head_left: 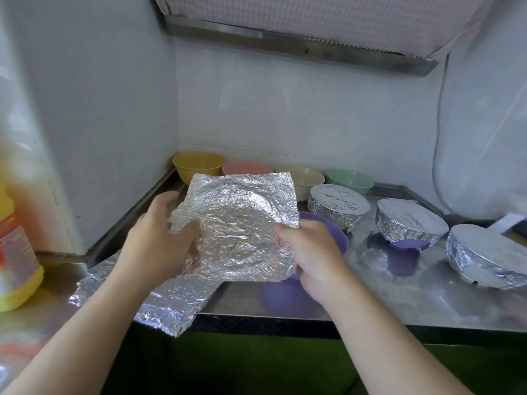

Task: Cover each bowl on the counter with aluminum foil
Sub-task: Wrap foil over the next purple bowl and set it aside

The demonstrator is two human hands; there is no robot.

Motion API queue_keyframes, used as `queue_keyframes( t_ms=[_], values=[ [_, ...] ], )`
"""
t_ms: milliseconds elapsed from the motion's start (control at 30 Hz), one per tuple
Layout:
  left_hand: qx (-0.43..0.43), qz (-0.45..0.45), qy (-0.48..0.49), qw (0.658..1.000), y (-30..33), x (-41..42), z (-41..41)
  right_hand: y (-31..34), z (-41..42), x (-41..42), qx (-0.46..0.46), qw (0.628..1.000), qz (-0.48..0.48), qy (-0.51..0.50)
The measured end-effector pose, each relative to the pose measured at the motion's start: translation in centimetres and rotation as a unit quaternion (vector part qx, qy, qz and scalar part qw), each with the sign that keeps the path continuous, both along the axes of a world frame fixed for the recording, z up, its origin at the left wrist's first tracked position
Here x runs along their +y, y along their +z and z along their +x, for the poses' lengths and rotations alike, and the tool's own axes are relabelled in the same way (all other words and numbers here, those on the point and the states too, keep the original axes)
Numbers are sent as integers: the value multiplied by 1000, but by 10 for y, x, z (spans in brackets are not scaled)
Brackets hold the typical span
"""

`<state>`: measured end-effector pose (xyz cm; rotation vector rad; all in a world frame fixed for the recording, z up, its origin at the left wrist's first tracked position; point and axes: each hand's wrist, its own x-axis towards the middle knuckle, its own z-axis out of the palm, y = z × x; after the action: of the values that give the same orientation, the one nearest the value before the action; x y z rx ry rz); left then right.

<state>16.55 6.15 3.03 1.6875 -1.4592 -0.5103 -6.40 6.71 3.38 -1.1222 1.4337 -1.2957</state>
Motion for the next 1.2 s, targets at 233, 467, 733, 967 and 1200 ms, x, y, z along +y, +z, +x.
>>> queue_keyframes(
  t_ms=[233,467,733,967,1200],
  values=[
    [243,45,-78,966,-3,-10,-52,12,-76,-8,45,998,-2,-49],
    [196,78,-65,975,2,-44,-102,9,-129,-21,126,987,7,-100],
    [155,150,-83,973,-7,-60,-118,-16,-147,-30,99,986,81,-104],
    [121,148,-83,978,-11,-62,-124,-20,-150,-39,96,987,83,-98],
    [107,159,-76,979,-13,-66,-122,-14,-153,-32,115,984,95,-94]
  ],
)
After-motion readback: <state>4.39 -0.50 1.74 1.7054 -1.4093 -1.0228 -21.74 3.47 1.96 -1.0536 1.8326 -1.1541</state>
